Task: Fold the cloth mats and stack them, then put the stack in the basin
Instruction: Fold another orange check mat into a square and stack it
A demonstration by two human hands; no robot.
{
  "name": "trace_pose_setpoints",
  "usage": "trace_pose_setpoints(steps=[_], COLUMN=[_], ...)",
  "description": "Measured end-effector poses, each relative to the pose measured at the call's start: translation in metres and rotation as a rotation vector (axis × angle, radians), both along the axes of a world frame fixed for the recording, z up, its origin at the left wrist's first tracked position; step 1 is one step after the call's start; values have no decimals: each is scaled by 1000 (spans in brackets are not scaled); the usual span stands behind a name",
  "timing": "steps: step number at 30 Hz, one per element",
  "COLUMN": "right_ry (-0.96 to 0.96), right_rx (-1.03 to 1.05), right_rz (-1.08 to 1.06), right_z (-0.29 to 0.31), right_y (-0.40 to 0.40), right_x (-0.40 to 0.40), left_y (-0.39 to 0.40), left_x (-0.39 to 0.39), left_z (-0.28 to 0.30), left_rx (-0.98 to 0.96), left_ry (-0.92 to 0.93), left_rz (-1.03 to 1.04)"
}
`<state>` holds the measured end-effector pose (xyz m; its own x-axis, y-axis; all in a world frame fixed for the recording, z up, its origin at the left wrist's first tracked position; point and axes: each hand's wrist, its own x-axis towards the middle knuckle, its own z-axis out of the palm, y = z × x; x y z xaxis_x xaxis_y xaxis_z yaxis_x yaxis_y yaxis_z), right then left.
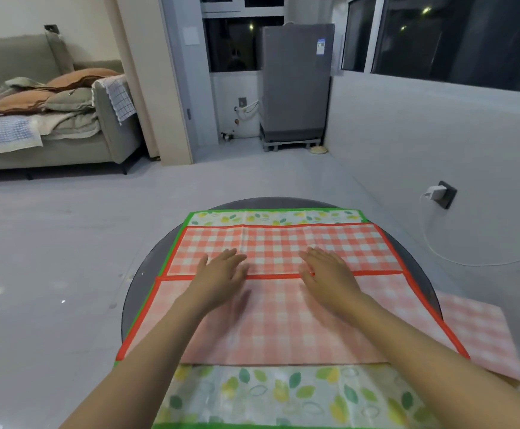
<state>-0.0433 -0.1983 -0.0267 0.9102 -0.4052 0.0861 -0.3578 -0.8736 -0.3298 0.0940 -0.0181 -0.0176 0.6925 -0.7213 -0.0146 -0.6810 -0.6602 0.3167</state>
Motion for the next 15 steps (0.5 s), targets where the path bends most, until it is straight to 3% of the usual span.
trace_pose_setpoints(steps=[8,15], right_ry=[30,-17], right_rx=[-59,-88], right_rz=[-53,-132], right_z=[-14,-31], right_y=[-64,-110], right_x=[76,117], left_y=[-86,-112], left_x=[74,126], left_z=[-24,-42], left_rx=[-97,-167], left_ry=[-48,-121], left_rz=[25,82])
